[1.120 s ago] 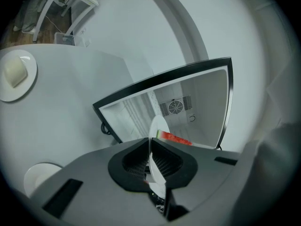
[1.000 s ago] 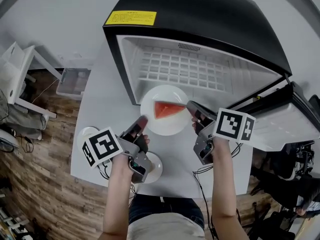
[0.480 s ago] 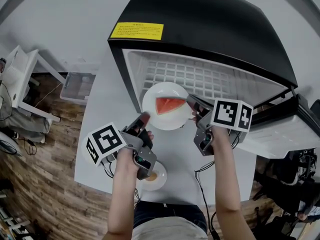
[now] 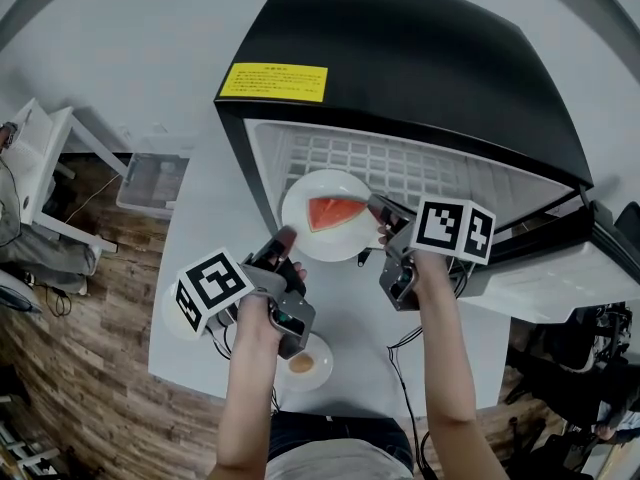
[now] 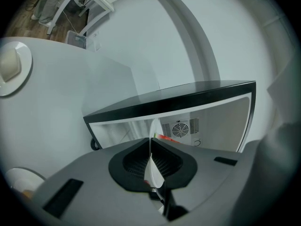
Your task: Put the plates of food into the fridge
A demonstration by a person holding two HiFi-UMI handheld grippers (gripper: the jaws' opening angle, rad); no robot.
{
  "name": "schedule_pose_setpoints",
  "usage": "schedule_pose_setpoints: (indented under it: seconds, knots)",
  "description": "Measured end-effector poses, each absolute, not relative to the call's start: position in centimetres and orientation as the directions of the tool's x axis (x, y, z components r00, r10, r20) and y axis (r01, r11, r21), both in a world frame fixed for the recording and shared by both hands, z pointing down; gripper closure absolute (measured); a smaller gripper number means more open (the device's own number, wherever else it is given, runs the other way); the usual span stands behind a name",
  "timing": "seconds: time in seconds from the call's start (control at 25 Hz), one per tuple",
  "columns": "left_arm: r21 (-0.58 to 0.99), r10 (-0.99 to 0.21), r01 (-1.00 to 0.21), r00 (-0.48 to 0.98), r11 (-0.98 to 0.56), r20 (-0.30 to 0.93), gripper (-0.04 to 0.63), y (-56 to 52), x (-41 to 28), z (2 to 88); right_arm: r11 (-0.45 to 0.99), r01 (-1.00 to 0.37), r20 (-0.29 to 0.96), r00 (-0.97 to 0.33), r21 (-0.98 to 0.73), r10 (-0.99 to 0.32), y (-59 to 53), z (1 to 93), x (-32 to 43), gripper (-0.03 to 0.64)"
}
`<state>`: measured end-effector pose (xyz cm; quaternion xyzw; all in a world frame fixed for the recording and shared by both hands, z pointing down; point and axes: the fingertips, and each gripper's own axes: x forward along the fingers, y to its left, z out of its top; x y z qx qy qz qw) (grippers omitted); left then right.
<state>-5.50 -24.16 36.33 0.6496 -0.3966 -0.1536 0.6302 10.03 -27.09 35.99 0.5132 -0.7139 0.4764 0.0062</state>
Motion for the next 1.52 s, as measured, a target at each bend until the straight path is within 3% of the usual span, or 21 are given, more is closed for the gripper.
schedule_pose_setpoints:
  seconds: [0.56, 0.8, 1.08, 1.52]
  knots:
    - [0.944, -0.758, -0.305, 0.584, 0.125, 0.29, 0.574, -25.5, -5.1, 36.6, -0.039, -0.843, 0.474, -0.264, -0.537, -0.84, -27.3, 34.5, 13.5, 0.579]
    - [0.951, -0.774, -0.281, 0.57, 0.133, 0.276, 0.575, -26.0, -4.8, 36.5, 0.024, -0.859, 0.475, -0.305, -0.511, -0.825, -22.7, 35.3, 11.3, 0.58]
    - [0.953, -0.775, -0.268, 0.569, 0.141, 0.274, 0.575, -26.0, -4.8, 36.4, 0.168, -0.801, 0.512, -0.512, -0.574, -0.69, -19.4, 38.1, 3.3, 0.589]
    - [0.961, -0.768, -0.238, 0.587, 0.14, 0.257, 0.574, -26.1, -4.6, 36.4, 0.174, -0.782, 0.5, -0.533, -0.598, -0.682, -20.8, 37.6, 1.9, 0.603]
